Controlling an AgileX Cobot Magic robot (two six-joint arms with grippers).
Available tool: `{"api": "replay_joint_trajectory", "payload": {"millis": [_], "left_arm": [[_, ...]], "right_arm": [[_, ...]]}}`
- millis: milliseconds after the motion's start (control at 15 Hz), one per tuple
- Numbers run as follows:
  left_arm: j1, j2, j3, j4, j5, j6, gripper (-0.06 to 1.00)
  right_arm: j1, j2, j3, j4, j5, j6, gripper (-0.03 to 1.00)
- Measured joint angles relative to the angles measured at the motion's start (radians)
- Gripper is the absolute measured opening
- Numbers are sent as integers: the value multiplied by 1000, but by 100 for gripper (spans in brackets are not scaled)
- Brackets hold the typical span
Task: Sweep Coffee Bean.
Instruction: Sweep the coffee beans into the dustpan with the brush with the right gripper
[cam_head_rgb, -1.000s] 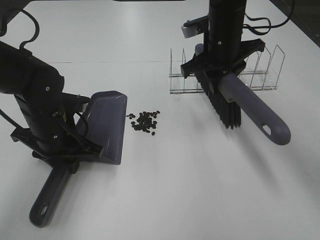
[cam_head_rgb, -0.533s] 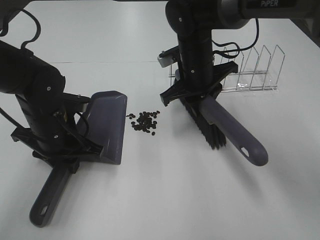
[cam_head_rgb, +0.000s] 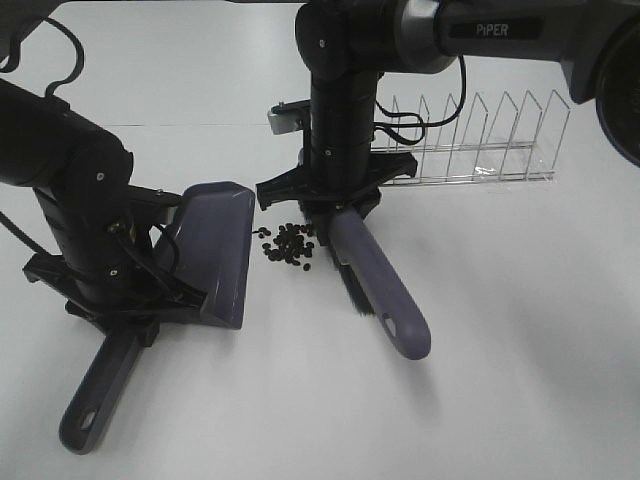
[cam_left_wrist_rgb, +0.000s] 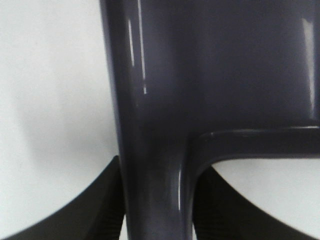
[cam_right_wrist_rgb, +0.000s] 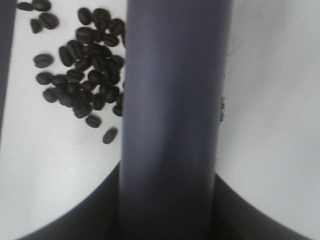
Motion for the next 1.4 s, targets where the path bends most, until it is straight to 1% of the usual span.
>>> {"api": "replay_joint_trajectory", "payload": {"millis": [333, 467, 800, 933, 1200, 1400], "left_arm": [[0, 0, 0, 0, 0, 0, 33], [0, 0, 0, 0, 0, 0, 33], [0, 0, 0, 0, 0, 0, 33], [0, 0, 0, 0, 0, 0, 33], [0, 0, 0, -3, 0, 2, 33], [0, 0, 0, -3, 0, 2, 33]], "right_arm": [[0, 26, -14, 84, -22, 11, 32], [0, 40, -15, 140, -35, 11, 32], [0, 46, -15, 304, -123, -17, 32], [0, 46, -15, 351, -146, -25, 32], [0, 47, -15, 494, -191, -91, 32], [0, 47, -15, 523, -188, -120, 32]]}}
